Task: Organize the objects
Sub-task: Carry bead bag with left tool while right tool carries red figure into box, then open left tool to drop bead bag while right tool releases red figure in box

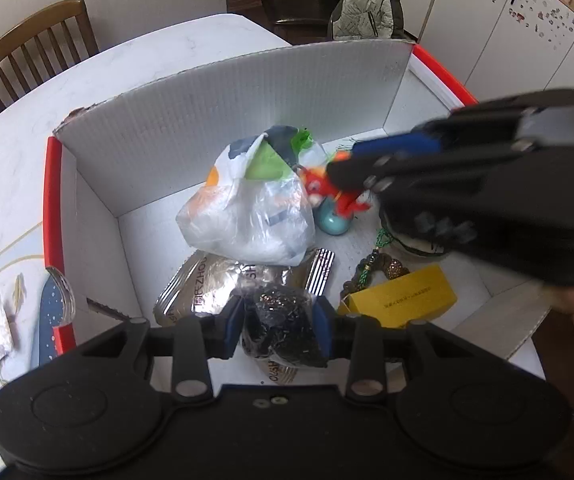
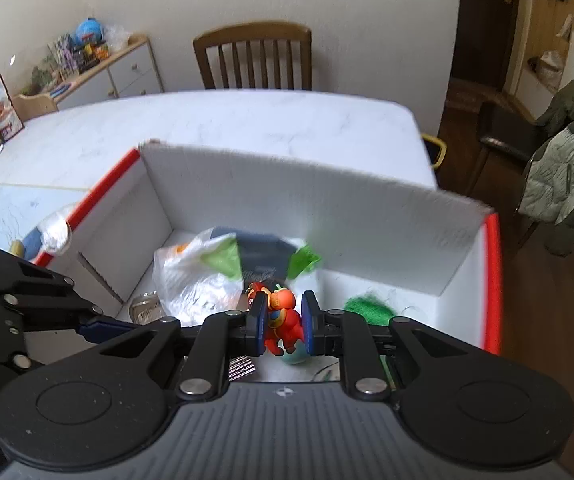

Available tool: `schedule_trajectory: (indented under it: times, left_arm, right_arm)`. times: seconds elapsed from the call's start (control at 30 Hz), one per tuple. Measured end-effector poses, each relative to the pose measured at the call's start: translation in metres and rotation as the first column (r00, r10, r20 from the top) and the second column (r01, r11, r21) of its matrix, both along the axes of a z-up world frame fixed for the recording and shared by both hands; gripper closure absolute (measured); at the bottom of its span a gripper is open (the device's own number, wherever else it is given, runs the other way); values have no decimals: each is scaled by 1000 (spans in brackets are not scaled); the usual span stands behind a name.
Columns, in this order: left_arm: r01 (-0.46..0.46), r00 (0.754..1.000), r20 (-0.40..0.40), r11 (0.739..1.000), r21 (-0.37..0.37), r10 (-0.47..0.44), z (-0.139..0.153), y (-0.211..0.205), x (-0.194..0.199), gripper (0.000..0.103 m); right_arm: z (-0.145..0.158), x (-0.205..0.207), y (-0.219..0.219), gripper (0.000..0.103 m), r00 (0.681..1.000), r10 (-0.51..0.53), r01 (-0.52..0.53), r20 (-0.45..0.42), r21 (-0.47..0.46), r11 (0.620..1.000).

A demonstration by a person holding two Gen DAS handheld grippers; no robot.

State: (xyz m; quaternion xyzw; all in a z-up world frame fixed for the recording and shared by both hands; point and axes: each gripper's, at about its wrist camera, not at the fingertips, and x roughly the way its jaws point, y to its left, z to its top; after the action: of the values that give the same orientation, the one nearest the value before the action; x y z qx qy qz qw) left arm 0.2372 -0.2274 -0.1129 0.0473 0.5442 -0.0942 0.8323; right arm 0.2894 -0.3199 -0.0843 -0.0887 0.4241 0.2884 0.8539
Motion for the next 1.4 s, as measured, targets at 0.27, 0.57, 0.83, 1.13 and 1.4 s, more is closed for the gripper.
schedule_trajectory:
  times: [0.27, 0.57, 0.83, 1.13, 1.4]
  left_arm:
    - [-17, 1000, -15, 1000, -14, 17, -2, 3, 0, 64]
    - [-48, 998, -41, 998, -33, 47, -5, 6, -1, 44]
    - [-57, 998, -14, 997, -55, 56, 2, 10, -6, 34]
    - [-53, 995, 83, 996, -76, 59, 28, 10, -22, 22]
    - [-76, 978, 185, 993, -93, 93, 61, 26, -49, 18]
  right_arm:
    - [-9, 3, 19, 86, 997, 60, -63, -48, -53, 997]
    - [-5, 4, 4, 83, 995, 48, -48, -85, 2, 999]
    - [6, -7, -7, 78, 996, 39, -37, -75, 30, 999]
    - [33, -31, -17, 75, 999, 38, -36, -24, 59, 998]
    - [60, -58, -20, 74, 999, 32, -34, 31, 79, 996]
